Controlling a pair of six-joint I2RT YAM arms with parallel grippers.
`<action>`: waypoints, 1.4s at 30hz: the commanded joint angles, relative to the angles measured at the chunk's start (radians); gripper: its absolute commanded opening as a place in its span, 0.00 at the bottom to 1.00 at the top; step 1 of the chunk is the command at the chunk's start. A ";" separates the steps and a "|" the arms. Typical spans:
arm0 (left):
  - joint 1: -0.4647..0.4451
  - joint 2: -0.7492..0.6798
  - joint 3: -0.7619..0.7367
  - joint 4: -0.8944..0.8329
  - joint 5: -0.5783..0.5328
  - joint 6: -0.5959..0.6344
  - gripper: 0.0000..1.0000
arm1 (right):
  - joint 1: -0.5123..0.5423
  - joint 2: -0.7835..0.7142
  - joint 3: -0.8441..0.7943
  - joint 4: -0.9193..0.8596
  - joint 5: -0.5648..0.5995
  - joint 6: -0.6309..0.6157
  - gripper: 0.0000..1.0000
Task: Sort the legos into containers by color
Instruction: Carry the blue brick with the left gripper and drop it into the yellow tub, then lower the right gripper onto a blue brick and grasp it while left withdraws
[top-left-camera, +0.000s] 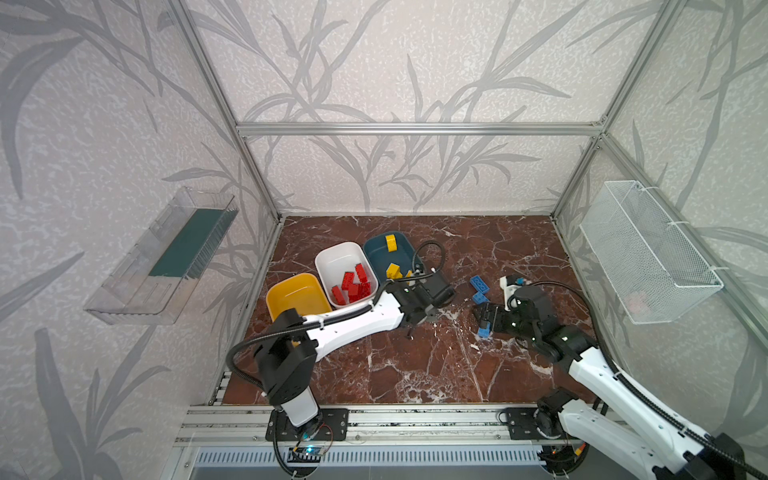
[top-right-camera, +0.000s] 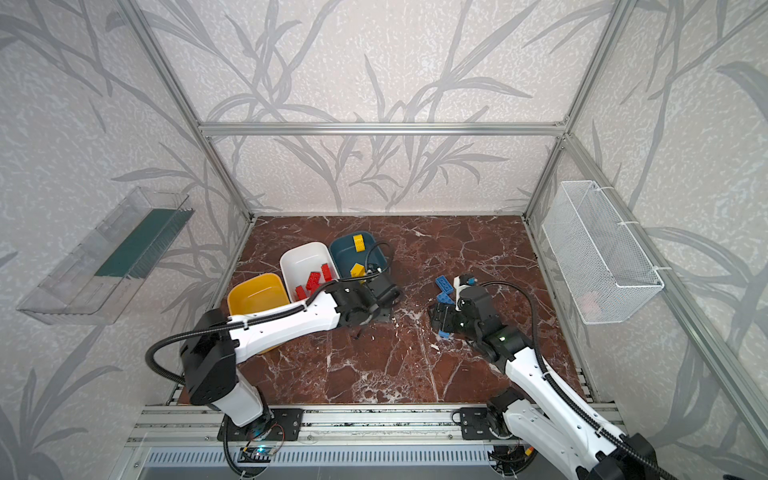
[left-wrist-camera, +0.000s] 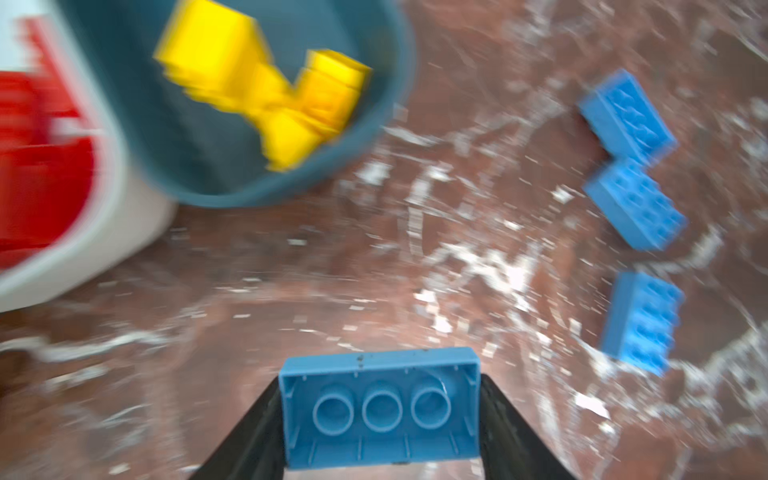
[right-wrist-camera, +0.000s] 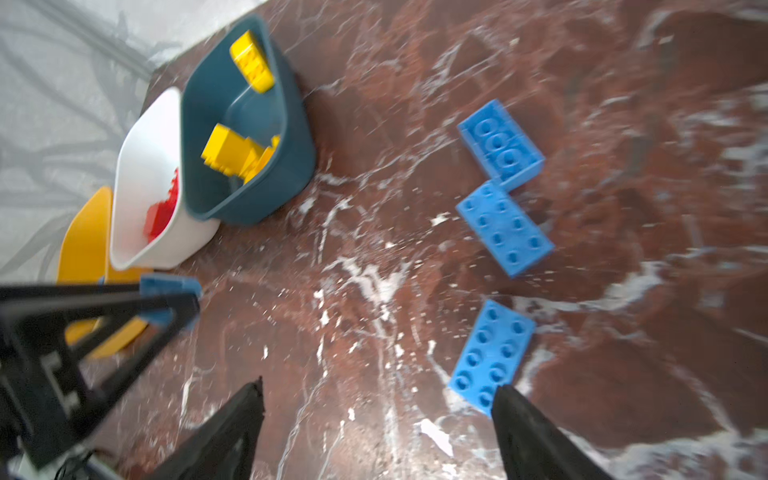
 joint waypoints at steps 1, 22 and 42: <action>0.089 -0.139 -0.067 -0.073 -0.073 0.012 0.57 | 0.103 0.082 0.044 0.115 0.037 0.007 0.87; 0.887 -0.454 -0.341 -0.045 0.174 0.072 0.57 | 0.342 0.301 0.098 0.272 0.059 -0.008 0.86; 0.929 -0.463 -0.248 -0.102 0.262 0.194 0.81 | 0.257 0.182 0.114 -0.047 0.337 0.151 0.90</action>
